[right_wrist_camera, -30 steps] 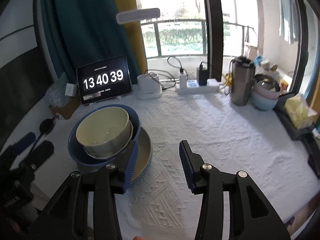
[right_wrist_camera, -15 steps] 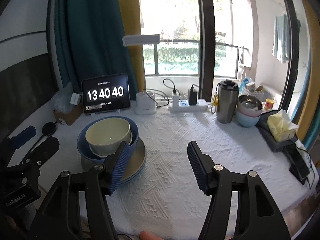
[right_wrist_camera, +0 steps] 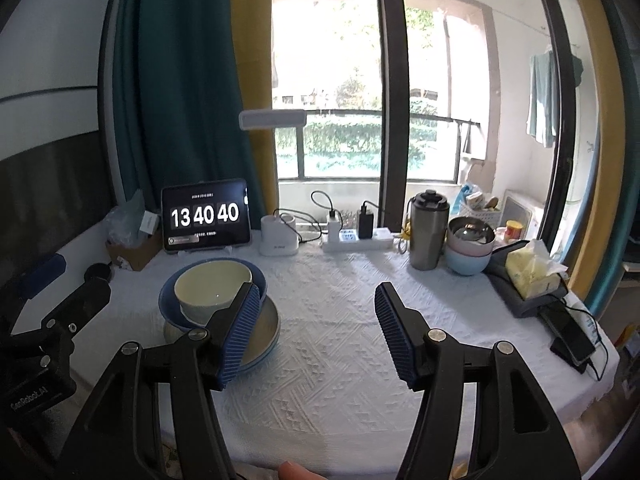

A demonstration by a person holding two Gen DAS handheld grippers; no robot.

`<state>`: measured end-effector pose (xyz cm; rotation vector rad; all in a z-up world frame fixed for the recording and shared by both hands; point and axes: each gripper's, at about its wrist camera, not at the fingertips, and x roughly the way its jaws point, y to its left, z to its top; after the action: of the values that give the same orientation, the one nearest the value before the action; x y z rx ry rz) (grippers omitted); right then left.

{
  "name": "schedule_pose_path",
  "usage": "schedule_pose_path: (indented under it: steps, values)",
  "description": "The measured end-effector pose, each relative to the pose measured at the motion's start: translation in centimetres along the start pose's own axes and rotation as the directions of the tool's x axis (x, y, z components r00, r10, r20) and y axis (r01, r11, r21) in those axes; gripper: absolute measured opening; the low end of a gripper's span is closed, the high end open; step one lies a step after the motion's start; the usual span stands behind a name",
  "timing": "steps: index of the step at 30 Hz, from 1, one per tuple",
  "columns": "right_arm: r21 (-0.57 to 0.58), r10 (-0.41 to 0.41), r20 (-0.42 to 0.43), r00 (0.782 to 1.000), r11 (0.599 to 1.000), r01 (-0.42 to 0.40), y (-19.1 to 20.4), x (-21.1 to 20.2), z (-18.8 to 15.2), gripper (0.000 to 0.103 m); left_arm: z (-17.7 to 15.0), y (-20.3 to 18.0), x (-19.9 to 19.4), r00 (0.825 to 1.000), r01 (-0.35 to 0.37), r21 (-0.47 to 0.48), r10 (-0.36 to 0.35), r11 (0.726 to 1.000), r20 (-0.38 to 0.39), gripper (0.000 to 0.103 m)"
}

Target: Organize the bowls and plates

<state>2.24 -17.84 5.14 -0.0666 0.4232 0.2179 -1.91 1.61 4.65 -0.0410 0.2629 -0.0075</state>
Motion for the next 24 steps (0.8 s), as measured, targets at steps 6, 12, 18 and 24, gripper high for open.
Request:
schedule_pose_path:
  steps: [6,12,18,24]
  values:
    - [0.002,-0.008,0.029,1.0,1.0,0.008,-0.1,-1.4,0.3,0.064,0.6,-0.1,-1.0,1.0,0.003,0.002,-0.003,1.0,0.024,0.092]
    - [0.008,-0.012,0.042,0.999,1.0,0.012,-0.3,-2.0,0.4,0.064,1.0,-0.5,-1.5,0.999,0.014,0.013,-0.014,1.0,0.038,0.092]
    - [0.009,-0.016,0.046,0.999,1.0,0.015,-0.4,-2.1,0.4,0.064,1.1,-0.4,-1.6,0.999,0.016,0.009,-0.016,1.0,0.037,0.092]
    - [0.01,-0.013,0.043,0.999,1.0,0.013,-0.6,-2.1,0.3,0.064,1.0,-0.5,-1.5,0.999,0.014,0.007,-0.014,1.0,0.031,0.092]
